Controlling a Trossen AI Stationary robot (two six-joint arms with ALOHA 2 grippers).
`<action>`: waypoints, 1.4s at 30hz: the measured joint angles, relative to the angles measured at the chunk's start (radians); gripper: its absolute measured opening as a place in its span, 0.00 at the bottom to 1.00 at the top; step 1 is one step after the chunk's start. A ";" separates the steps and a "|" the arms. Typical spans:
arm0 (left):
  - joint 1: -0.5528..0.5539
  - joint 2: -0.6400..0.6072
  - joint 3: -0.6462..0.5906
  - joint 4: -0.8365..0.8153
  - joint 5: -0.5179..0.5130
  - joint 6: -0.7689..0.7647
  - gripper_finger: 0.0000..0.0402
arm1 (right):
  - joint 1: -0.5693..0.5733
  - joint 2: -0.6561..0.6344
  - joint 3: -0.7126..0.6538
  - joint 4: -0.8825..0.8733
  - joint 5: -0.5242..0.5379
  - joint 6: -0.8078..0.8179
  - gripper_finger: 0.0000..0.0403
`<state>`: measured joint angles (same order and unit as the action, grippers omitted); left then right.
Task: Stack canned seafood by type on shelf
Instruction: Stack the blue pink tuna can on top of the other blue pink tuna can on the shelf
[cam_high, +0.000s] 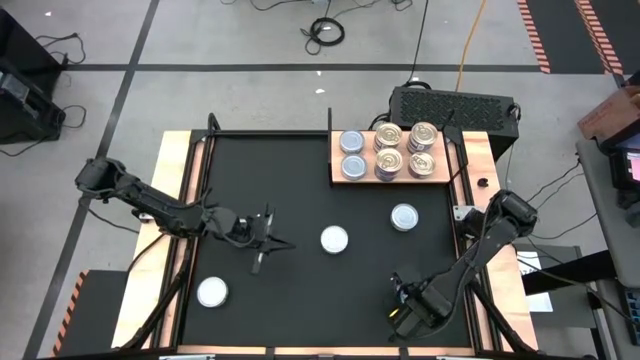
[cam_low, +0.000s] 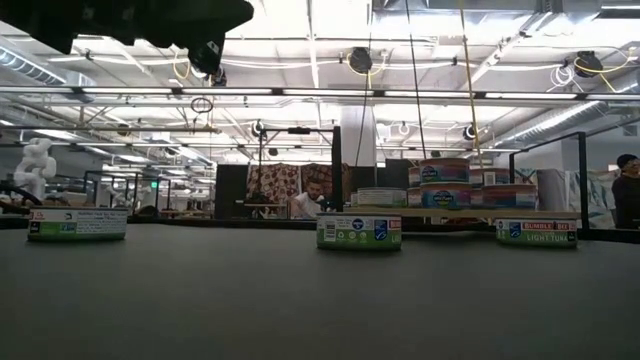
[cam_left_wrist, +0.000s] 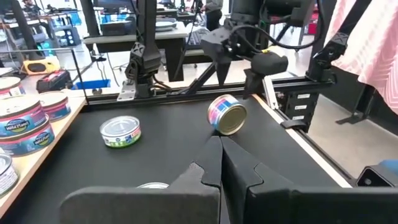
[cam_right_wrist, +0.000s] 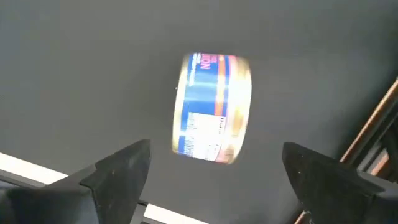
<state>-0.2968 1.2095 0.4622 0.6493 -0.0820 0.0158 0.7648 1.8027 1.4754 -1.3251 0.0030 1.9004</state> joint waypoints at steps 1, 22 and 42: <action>0.002 0.000 0.000 -0.001 0.000 0.000 0.00 | -0.001 0.009 0.000 0.008 -0.005 -0.001 0.89; 0.002 0.000 0.000 0.000 0.008 -0.006 0.00 | -0.012 0.137 0.000 0.046 -0.010 -0.111 0.87; 0.003 0.000 0.000 -0.003 0.008 -0.001 0.00 | -0.023 0.140 0.067 -0.003 0.002 -0.296 0.43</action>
<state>-0.2943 1.2095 0.4625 0.6460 -0.0738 0.0144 0.7421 1.9427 1.5421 -1.3285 0.0049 1.6049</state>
